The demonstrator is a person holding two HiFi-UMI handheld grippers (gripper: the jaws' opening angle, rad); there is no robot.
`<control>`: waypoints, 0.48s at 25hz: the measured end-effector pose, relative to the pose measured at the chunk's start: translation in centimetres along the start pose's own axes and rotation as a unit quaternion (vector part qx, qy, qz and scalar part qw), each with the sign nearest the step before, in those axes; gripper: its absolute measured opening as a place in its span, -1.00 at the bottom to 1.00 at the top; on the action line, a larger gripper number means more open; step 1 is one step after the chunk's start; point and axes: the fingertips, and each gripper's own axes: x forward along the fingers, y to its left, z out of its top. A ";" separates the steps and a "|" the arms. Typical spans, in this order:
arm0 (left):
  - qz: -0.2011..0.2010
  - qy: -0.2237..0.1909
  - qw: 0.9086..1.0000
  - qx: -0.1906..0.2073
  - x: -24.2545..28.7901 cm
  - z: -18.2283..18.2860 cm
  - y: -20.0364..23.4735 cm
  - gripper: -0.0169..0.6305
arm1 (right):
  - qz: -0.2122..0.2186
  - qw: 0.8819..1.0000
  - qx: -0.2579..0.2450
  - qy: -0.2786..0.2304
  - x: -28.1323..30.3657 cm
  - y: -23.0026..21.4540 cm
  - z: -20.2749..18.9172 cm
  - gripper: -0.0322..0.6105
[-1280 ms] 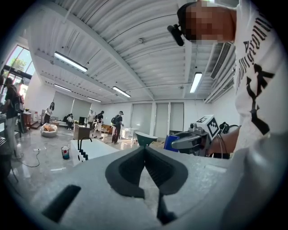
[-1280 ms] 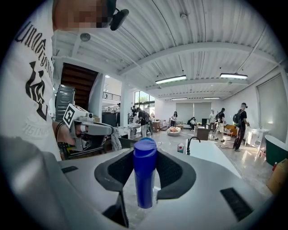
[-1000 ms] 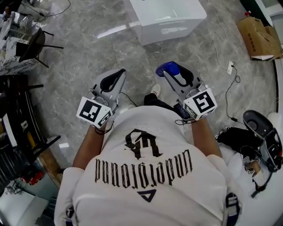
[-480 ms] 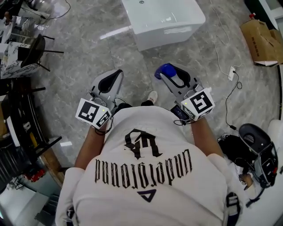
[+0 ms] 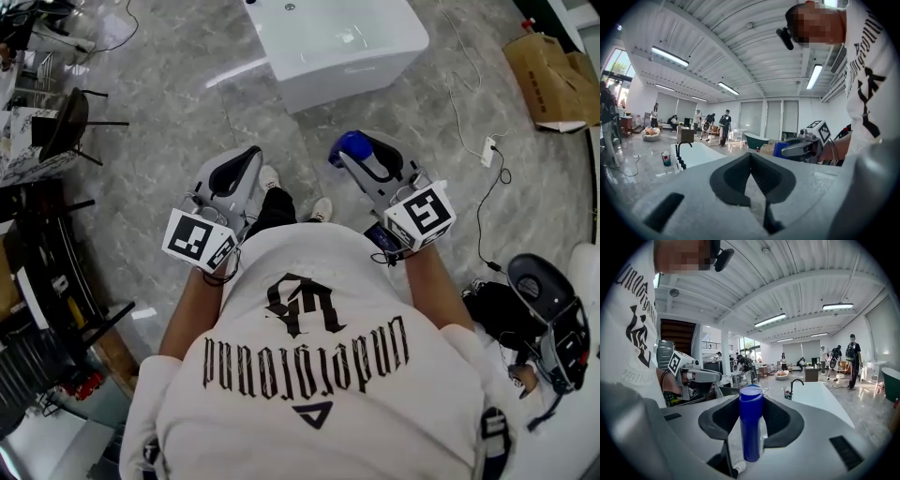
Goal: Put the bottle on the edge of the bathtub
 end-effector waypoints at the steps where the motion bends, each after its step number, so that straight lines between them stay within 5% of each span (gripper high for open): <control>1: -0.002 -0.001 1.000 0.003 0.5 0.1 0.4 -0.90 | -0.004 1.000 0.004 -0.001 0.2 -0.5 0.2 -0.42; 12: -0.019 -0.013 1.000 -0.004 3.3 1.5 8.3 -0.90 | -0.041 0.999 0.008 0.009 6.1 -4.4 2.2 -0.42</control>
